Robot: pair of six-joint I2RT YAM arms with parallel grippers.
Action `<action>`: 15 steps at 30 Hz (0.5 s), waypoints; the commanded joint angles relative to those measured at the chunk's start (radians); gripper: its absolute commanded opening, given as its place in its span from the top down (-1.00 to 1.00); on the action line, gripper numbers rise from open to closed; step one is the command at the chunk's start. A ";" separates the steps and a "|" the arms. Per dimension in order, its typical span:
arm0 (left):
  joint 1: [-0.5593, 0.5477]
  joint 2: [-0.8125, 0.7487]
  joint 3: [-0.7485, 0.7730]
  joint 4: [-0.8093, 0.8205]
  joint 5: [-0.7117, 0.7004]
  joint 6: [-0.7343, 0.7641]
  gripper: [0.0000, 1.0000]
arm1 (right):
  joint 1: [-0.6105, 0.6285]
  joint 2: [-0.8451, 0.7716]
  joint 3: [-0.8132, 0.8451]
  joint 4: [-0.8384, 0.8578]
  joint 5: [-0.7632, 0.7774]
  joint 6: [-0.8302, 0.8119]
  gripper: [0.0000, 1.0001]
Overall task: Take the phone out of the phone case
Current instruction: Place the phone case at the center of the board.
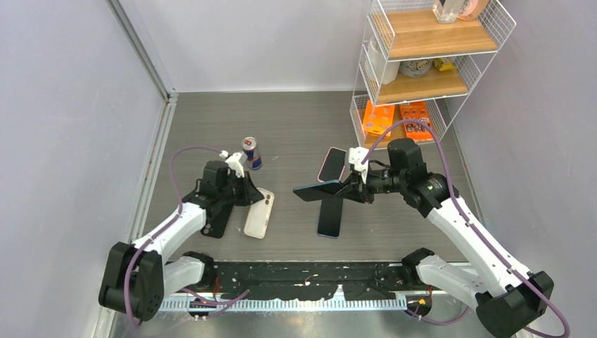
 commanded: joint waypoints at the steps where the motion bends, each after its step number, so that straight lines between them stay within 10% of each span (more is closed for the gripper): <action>1: 0.065 0.001 -0.017 0.074 -0.028 -0.039 1.00 | -0.006 -0.032 0.012 0.080 -0.044 0.005 0.90; 15: 0.162 0.110 -0.022 0.069 -0.037 -0.010 0.73 | -0.007 -0.026 0.017 0.068 -0.067 0.012 0.90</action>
